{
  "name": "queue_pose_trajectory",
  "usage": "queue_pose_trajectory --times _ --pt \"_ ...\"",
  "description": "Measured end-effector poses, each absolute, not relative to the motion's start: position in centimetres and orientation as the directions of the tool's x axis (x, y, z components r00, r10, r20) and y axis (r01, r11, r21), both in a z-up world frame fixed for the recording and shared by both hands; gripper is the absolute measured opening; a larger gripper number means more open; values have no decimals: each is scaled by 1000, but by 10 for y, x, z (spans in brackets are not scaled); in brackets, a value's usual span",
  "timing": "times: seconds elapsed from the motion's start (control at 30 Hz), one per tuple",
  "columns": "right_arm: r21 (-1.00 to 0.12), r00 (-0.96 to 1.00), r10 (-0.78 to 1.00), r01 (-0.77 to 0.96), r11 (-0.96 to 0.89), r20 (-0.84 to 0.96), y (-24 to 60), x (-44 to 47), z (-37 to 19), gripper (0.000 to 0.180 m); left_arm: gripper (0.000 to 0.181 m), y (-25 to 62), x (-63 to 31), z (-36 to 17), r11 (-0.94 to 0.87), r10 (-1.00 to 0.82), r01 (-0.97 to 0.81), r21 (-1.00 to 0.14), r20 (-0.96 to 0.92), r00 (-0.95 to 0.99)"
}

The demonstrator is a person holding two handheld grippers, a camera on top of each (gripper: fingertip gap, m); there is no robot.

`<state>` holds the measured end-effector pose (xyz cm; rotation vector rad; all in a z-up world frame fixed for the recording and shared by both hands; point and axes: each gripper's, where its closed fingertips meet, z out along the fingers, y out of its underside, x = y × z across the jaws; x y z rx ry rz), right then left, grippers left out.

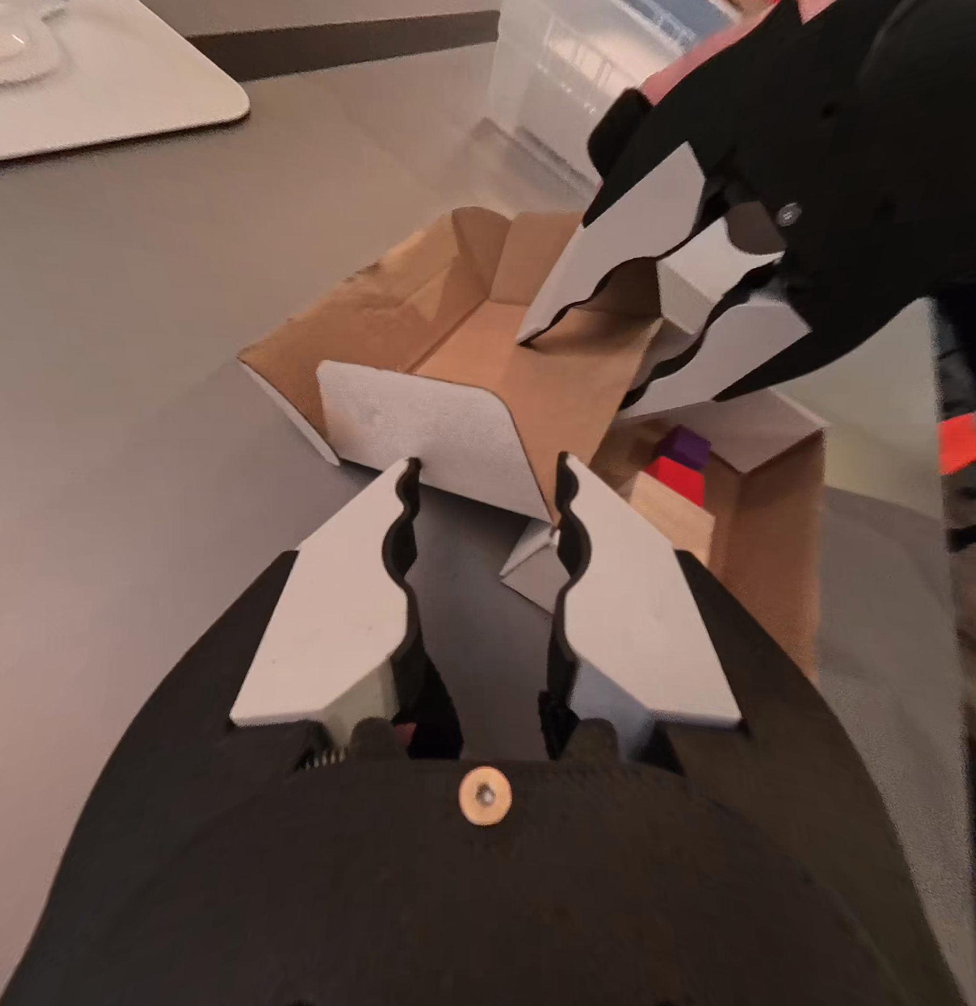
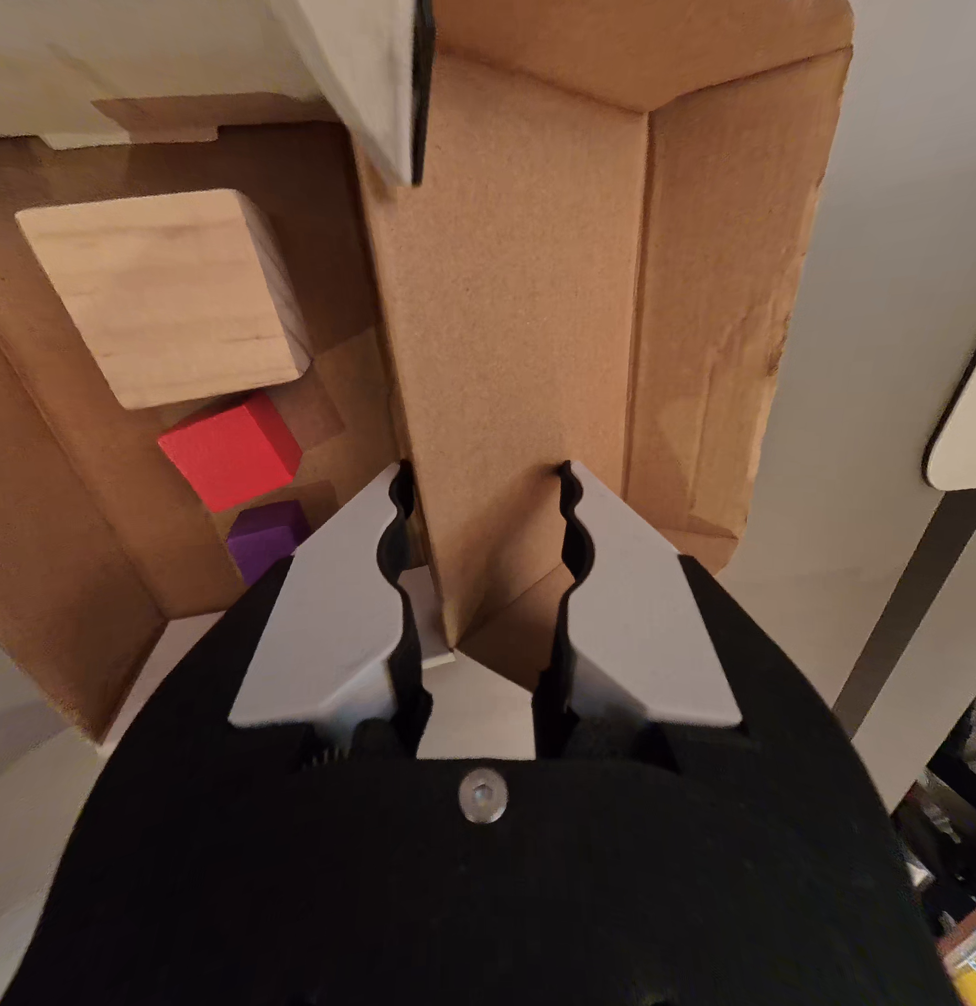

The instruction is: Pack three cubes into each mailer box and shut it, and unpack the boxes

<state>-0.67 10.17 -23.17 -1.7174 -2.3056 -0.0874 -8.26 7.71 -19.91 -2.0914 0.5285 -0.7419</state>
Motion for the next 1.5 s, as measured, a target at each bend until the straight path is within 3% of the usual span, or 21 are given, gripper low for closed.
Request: queue_pose_trajectory --times 0.13,0.3,0.5,0.67,0.93,1.13,1.3,1.5 --pt "-131 -263 910 939 318 319 101 -9 -228 54 39 82 -84 -198 -523 -592 -139 -841 241 769" --pt "-248 -173 856 913 325 488 101 -8 -200 61 37 84 -84 -197 -491 -610 -161 -856 206 766" --pt "-514 158 847 845 151 508 101 17 -143 62 37 81 -83 -196 -467 -632 -194 -863 172 756" --pt "-697 371 886 712 -78 279 92 35 -137 54 37 76 -84 -194 -438 -660 -249 -864 120 742" --pt "-681 451 868 703 -204 205 89 50 -171 58 19 63 -85 -195 -428 -690 -298 -854 96 717" --pt "-726 451 882 652 -220 137 65 53 -175 61 38 54 -88 -191 -460 -679 -250 -852 156 717" --pt "-805 446 895 519 -288 -33 37 56 -167 62 51 52 -91 -163 -460 -664 -58 -886 300 685" --pt "-821 458 827 295 -488 -327 40 48 -173 72 48 72 -106 -168 -573 -538 181 -799 533 653"
